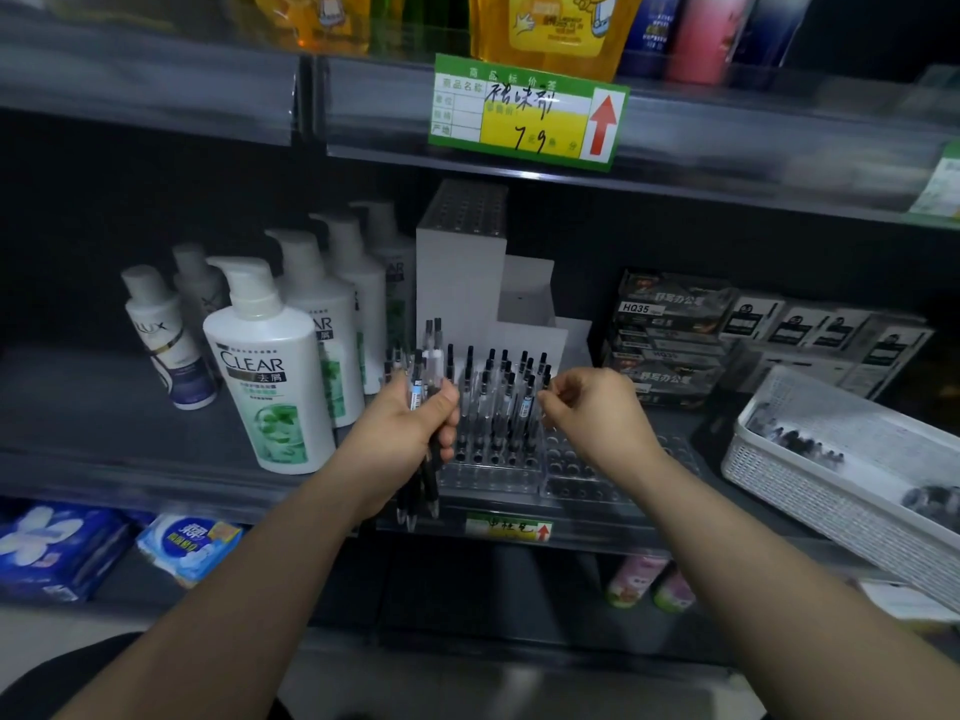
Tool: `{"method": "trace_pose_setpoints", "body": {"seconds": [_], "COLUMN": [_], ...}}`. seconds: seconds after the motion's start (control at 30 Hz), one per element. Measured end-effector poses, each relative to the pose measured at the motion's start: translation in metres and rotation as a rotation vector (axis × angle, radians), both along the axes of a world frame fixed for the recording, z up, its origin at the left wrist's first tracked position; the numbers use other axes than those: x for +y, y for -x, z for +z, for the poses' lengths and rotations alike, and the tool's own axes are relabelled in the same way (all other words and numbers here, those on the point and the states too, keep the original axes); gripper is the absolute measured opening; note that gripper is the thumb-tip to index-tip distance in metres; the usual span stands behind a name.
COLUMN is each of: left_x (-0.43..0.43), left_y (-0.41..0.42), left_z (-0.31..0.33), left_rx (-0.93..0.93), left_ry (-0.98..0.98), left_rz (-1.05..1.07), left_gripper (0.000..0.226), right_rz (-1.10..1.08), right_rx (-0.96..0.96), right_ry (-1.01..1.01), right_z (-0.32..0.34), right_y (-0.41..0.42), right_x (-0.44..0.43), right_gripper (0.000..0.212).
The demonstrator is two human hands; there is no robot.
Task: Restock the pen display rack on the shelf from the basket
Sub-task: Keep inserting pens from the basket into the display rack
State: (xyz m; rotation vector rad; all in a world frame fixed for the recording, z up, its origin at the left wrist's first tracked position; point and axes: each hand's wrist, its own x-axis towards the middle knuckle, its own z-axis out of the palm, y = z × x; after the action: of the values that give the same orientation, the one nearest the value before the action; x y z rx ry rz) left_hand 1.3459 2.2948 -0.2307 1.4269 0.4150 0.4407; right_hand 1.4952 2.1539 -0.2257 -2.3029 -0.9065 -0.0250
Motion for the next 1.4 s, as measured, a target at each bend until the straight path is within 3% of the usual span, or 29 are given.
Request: {"method": "trace_pose_setpoints", "body": {"seconds": [0.27, 0.37, 0.5, 0.6, 0.7, 0.93, 1.07, 1.2, 1.4], "left_x": [0.001, 0.001, 0.0, -0.004, -0.008, -0.006, -0.001, 0.022, 0.044], "left_y": [0.002, 0.002, 0.004, 0.007, 0.01, 0.022, 0.028, 0.039, 0.054], "left_z": [-0.003, -0.004, -0.004, -0.002, -0.002, 0.001, 0.005, 0.007, 0.002], "left_rx": [0.035, 0.049, 0.065, 0.059, 0.057, 0.05, 0.058, 0.056, 0.077], "left_ry": [-0.097, -0.102, -0.094, -0.118, -0.117, -0.087, -0.009, -0.01, -0.079], "left_rz": [-0.066, -0.096, -0.123, -0.143, -0.155, -0.093, -0.016, 0.141, 0.284], "left_gripper": [0.012, 0.021, 0.035, 0.021, 0.006, 0.002, 0.022, 0.02, 0.017], "right_rz": [-0.003, -0.032, 0.0, 0.187, 0.292, 0.327, 0.285, 0.237, 0.239], "right_rx": [0.027, 0.02, -0.037, 0.188, 0.32, 0.419, 0.53, 0.626, 0.61], "right_ry": [0.043, 0.051, -0.094, -0.229, -0.226, -0.256, -0.358, -0.501, -0.421], "right_z": [0.001, 0.007, 0.023, 0.038, 0.046, 0.047, 0.049, 0.056, 0.047], "right_y": [0.001, 0.003, 0.012, 0.027, 0.039, 0.051, 0.054, 0.05, 0.051], "right_x": [-0.004, -0.004, -0.002, 0.007, 0.015, 0.028, 0.034, 0.037, 0.049], "right_gripper": [0.029, 0.018, 0.015, 0.014, 0.012, 0.023, 0.014, 0.017, 0.021]}}
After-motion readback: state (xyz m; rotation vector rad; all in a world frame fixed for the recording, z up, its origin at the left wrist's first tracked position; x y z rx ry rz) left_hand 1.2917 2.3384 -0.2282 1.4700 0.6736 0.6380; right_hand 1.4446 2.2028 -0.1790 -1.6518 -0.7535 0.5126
